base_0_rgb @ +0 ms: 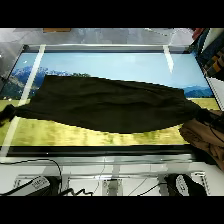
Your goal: Fold the clothes and pants, and hang the long-sleeved shirts on hangers.
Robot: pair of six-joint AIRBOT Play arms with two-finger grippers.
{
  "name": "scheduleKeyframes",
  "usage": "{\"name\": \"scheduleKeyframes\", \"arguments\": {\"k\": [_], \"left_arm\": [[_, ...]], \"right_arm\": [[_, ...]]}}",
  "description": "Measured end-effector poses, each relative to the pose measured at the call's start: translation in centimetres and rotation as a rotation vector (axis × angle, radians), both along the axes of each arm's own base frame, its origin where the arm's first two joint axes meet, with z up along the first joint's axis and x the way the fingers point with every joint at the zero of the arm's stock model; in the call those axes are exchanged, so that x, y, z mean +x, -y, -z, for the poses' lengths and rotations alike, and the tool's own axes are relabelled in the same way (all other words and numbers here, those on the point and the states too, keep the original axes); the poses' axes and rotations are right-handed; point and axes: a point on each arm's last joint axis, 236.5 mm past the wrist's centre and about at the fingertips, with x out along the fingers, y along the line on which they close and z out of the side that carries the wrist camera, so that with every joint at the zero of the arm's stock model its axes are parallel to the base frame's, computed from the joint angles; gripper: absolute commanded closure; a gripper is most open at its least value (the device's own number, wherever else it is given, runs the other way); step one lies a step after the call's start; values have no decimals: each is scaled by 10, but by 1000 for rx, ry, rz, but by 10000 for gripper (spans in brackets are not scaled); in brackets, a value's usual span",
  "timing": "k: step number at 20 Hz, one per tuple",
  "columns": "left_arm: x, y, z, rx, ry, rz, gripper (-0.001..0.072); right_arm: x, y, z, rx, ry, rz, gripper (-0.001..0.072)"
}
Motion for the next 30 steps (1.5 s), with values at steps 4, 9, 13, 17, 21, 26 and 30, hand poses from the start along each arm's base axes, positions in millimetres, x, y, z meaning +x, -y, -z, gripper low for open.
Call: {"name": "scheduleKeyframes", "arguments": {"k": [4,9,13,17,21,26,30], "left_arm": [[-7,-3,-42,109,41,16,683],[-5,-5,-64,173,74,6,686],[21,-9,-85,222,144,-41,687],[75,4,-81,195,176,-21,687],[127,29,-45,64,151,-19,687],[174,54,-36,10,189,-41,687],[199,50,-44,-23,250,-106,687]], "right_arm": [[-49,-9,10,-13,-240,-69,690],[-88,-13,0,-39,-346,-66,690],[-70,-9,-26,-44,-200,23,690],[-21,10,-47,2,26,156,690],[24,27,-23,171,113,300,690],[80,45,14,432,207,480,689],[104,63,22,582,307,630,689]]}}
